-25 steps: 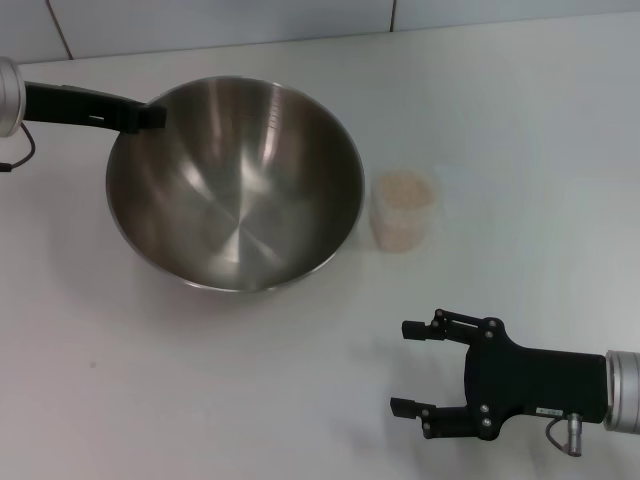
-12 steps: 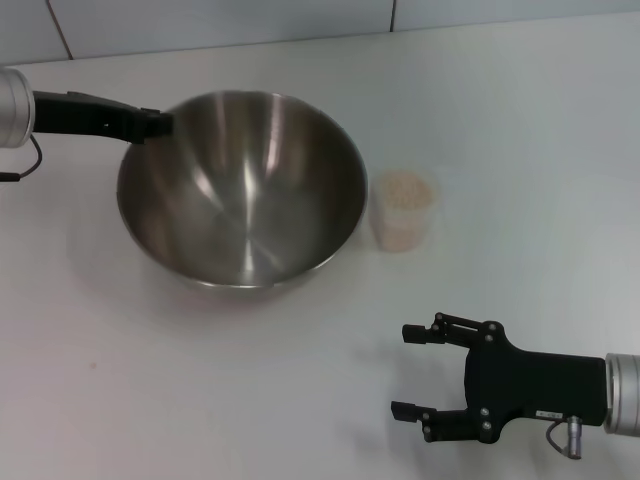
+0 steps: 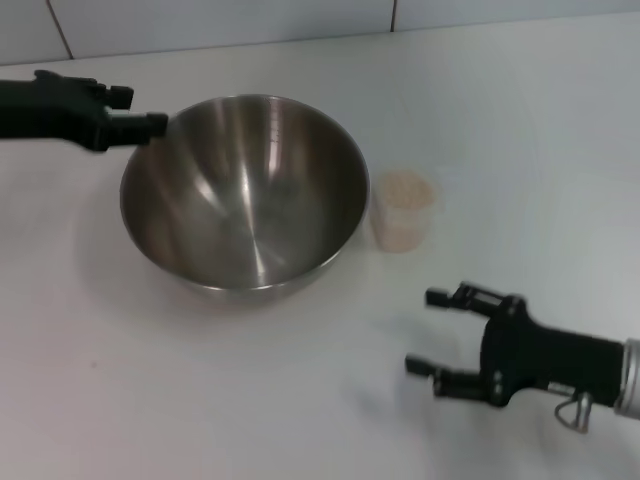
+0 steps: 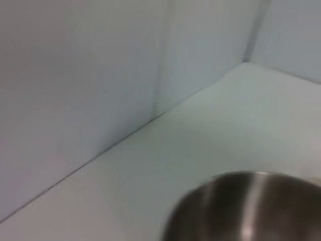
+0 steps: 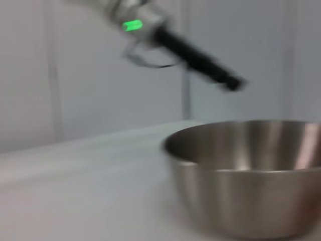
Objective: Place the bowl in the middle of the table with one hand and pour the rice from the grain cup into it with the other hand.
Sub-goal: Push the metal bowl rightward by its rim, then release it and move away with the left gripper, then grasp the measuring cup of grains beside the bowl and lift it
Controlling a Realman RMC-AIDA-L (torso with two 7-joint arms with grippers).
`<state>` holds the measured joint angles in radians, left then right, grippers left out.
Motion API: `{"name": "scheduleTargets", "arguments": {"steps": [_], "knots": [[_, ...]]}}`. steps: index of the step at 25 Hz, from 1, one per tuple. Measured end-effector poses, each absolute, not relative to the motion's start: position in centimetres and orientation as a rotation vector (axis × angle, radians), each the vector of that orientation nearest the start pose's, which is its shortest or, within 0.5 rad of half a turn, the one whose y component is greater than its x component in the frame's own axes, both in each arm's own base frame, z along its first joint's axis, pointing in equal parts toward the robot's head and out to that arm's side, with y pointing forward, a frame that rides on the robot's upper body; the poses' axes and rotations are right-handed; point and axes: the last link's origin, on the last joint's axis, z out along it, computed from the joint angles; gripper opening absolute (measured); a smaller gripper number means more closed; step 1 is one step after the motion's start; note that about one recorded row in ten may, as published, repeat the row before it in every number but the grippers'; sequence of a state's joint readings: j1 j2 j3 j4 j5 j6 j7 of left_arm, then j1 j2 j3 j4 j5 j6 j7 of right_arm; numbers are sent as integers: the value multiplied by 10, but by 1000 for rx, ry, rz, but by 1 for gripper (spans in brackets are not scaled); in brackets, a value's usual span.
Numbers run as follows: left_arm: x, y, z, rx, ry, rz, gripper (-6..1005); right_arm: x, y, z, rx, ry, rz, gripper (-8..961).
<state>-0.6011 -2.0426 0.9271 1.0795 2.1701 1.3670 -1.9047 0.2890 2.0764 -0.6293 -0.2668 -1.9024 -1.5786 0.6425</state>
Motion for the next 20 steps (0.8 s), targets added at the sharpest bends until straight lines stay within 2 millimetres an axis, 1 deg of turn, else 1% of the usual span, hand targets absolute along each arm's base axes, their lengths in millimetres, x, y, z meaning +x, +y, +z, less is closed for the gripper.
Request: {"name": "scheduleTargets", "arguments": {"steps": [1, 4, 5, 7, 9, 10, 14, 16, 20], "knots": [[-207, 384, 55, -2641, -548, -258, 482, 330, 219, -47, -2529, 398, 807, 811], [-207, 359, 64, -2705, -388, -244, 598, 341, 223, -35, -2336, 494, 824, 810], [-209, 352, 66, -2728, -359, -229, 637, 346, 224, -31, -2255, 534, 828, 810], [-213, 342, 66, -2763, -345, -211, 714, 356, 226, -25, -2119, 585, 812, 810], [-216, 338, 66, -2782, -336, -204, 791, 362, 228, -22, -2035, 593, 777, 810], [-217, 337, 65, -2786, -335, -202, 799, 365, 230, -22, -2005, 597, 756, 810], [-219, 336, 64, -2788, -344, -198, 829, 366, 247, -28, -1982, 628, 702, 809], [-218, 338, 63, -2786, -342, -201, 844, 364, 258, -32, -1993, 637, 682, 809], [-218, 339, 63, -2786, -348, -188, 843, 356, 276, -41, -2022, 647, 657, 809]]}}
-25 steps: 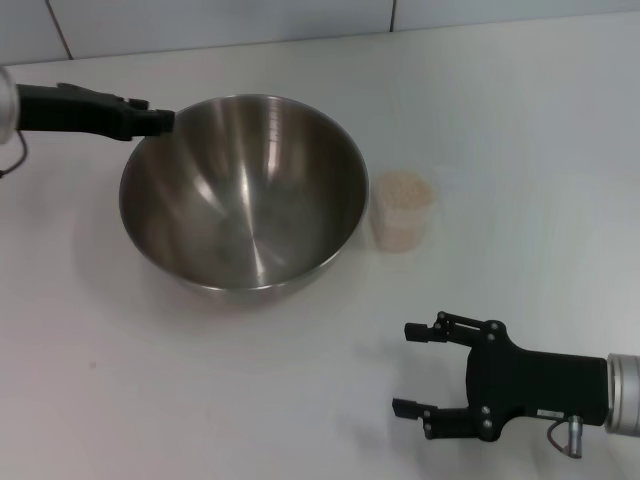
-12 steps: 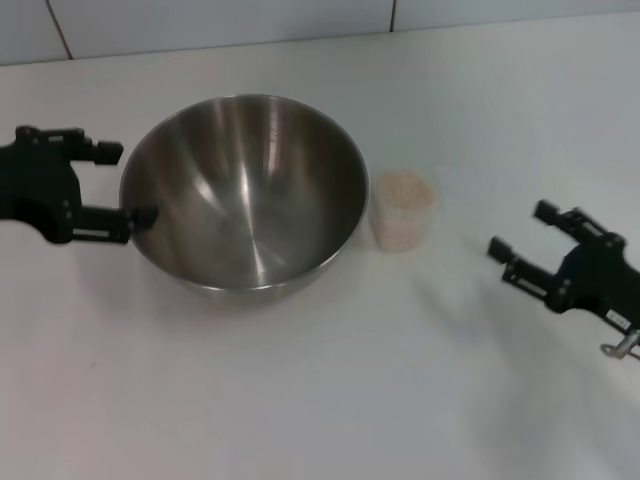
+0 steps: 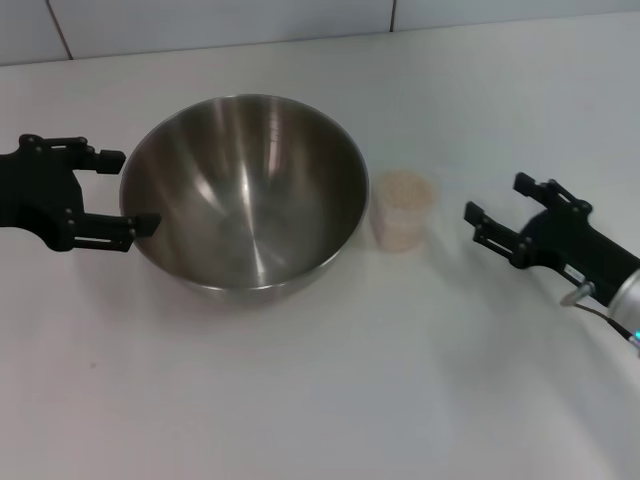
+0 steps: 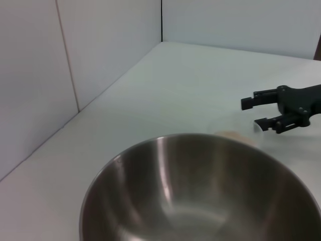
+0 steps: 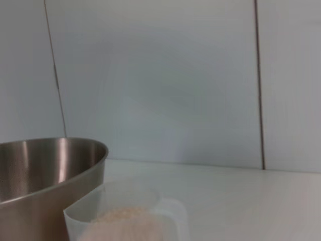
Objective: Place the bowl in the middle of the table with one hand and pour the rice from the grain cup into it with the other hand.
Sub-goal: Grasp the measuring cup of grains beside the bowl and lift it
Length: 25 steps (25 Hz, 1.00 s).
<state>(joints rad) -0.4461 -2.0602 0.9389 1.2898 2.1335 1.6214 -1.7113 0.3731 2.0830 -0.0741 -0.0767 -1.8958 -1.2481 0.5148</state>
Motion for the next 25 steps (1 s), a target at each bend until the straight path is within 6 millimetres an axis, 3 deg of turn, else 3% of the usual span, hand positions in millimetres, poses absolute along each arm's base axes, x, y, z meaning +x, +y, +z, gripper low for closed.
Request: {"name": "scheduleTargets", "arguments": {"steps": [25], "knots": [[-218, 344, 57, -2807, -356, -132, 840, 335, 317, -47, -2045, 620, 628, 807]]}}
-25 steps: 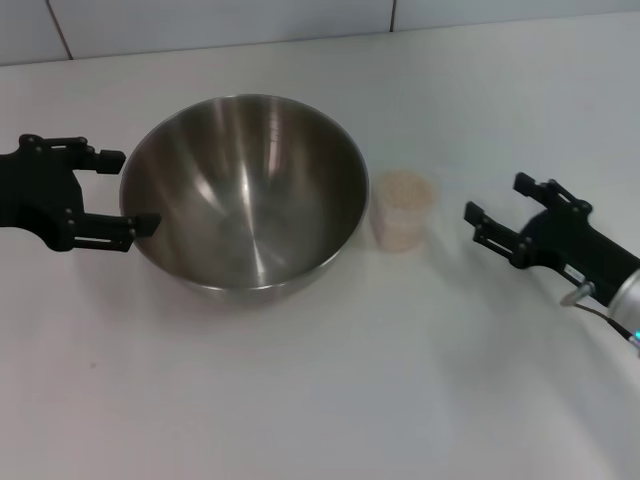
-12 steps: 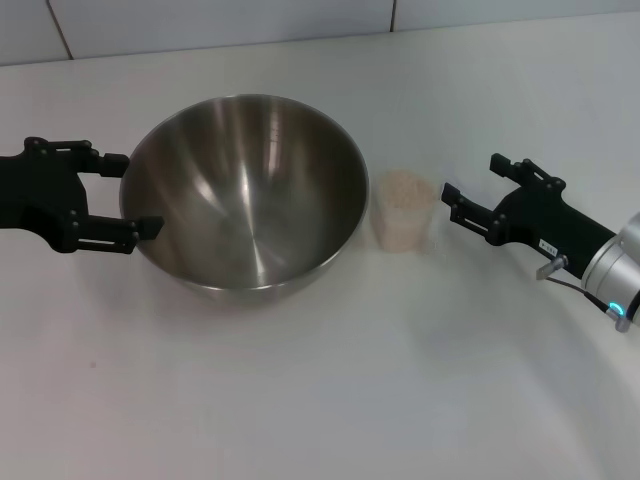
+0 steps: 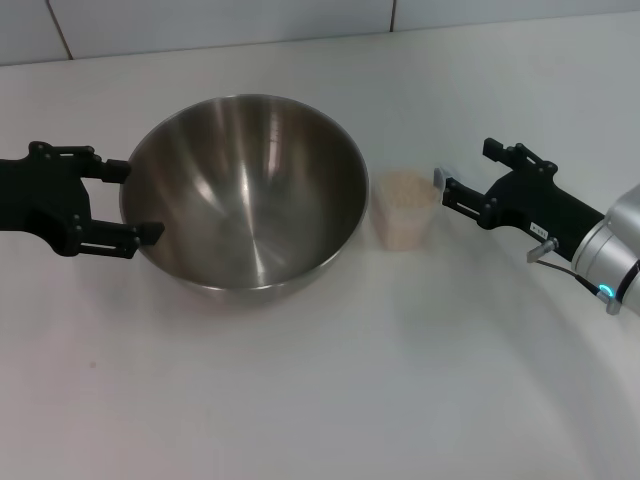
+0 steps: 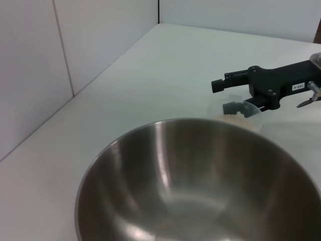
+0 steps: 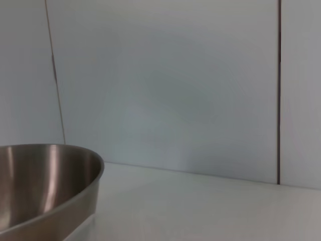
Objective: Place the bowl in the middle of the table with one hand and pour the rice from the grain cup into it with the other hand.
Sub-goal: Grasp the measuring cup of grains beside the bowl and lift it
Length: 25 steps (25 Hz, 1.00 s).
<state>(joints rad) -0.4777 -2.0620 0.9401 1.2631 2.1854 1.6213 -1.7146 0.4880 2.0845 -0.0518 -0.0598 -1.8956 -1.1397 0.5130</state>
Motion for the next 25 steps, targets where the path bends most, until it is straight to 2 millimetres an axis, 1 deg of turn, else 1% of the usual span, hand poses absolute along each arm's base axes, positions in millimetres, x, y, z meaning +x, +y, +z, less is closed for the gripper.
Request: {"name": "scheduleTargets", "arguments": {"steps": [6, 11, 17, 20, 25], "knots": [[-216, 345, 55, -2816, -364, -135, 838, 334, 320, -50, -2050, 633, 609, 806], [-215, 346, 55, -2818, -360, -134, 837, 332, 321, -51, -2016, 622, 619, 615], [-214, 346, 55, -2819, -358, -134, 837, 330, 320, -52, -2007, 611, 625, 410], [-214, 346, 55, -2819, -359, -135, 837, 329, 320, -52, -2006, 611, 632, 328], [-214, 346, 54, -2823, -358, -133, 837, 328, 318, -46, -1962, 605, 687, 192]]}}
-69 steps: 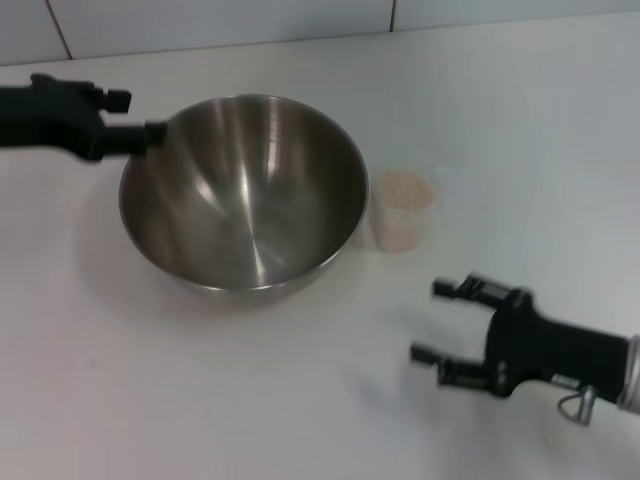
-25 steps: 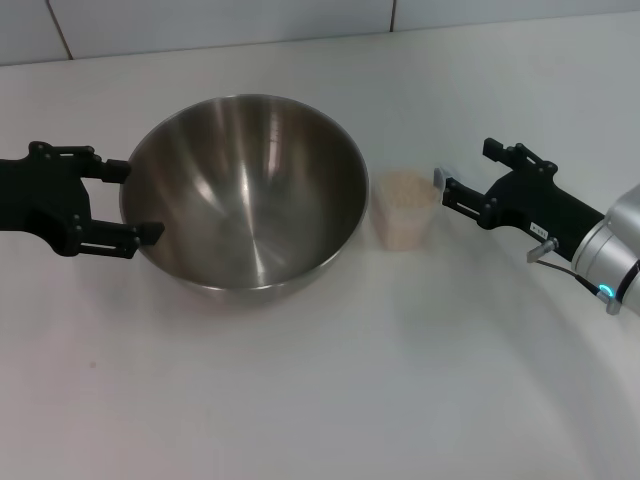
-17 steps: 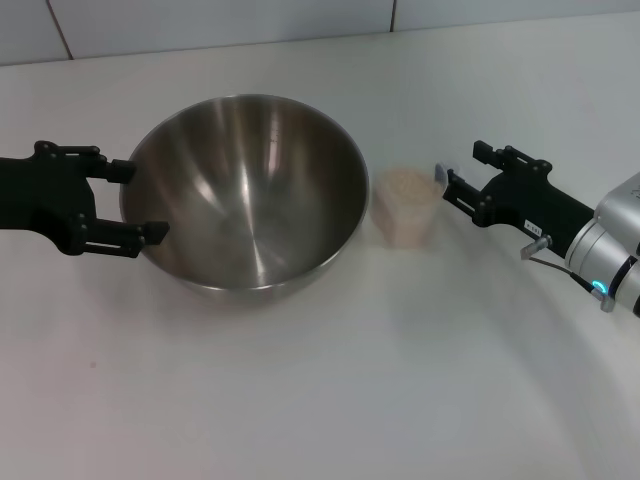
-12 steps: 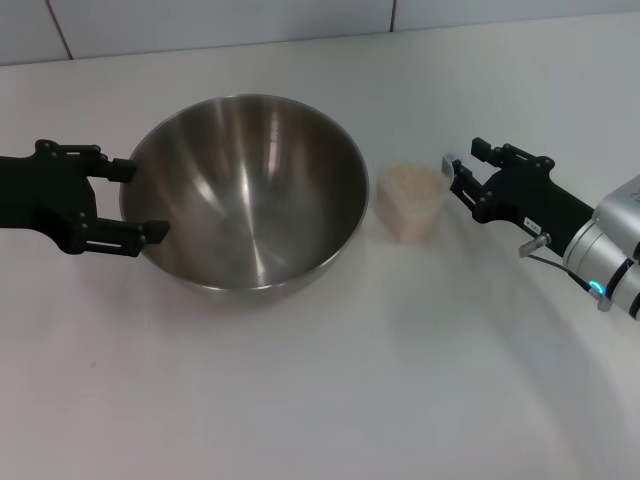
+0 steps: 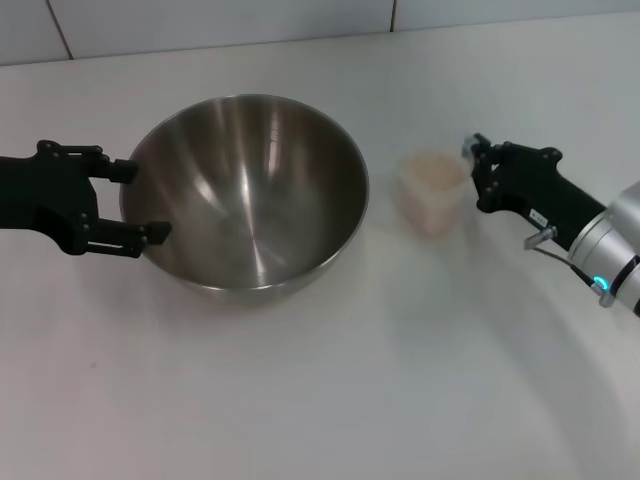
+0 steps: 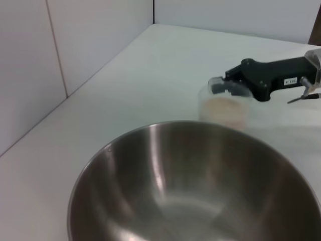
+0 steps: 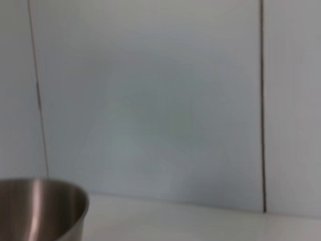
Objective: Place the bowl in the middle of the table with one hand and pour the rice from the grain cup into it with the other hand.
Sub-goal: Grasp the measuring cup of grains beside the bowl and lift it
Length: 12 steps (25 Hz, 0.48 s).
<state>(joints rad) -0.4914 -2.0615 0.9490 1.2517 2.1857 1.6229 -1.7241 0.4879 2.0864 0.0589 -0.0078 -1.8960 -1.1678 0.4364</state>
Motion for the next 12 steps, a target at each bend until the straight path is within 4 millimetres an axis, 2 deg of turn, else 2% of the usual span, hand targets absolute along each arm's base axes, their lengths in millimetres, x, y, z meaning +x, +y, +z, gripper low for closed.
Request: {"name": "scheduleTargets", "arguments": {"steps": [8, 9, 10, 11, 12], "knots": [[-212, 346, 52, -2831, -349, -127, 836, 322, 313, -24, -1852, 515, 811, 5], [-212, 346, 52, -2832, -348, -128, 836, 314, 311, -19, -1832, 431, 845, 5], [-212, 346, 52, -2832, -348, -128, 836, 314, 311, -19, -1832, 431, 845, 5], [-212, 346, 52, -2831, -348, -128, 836, 303, 311, -17, -1820, 320, 869, 5], [-212, 346, 52, -2832, -347, -128, 836, 303, 311, -17, -1820, 320, 869, 5]]}}
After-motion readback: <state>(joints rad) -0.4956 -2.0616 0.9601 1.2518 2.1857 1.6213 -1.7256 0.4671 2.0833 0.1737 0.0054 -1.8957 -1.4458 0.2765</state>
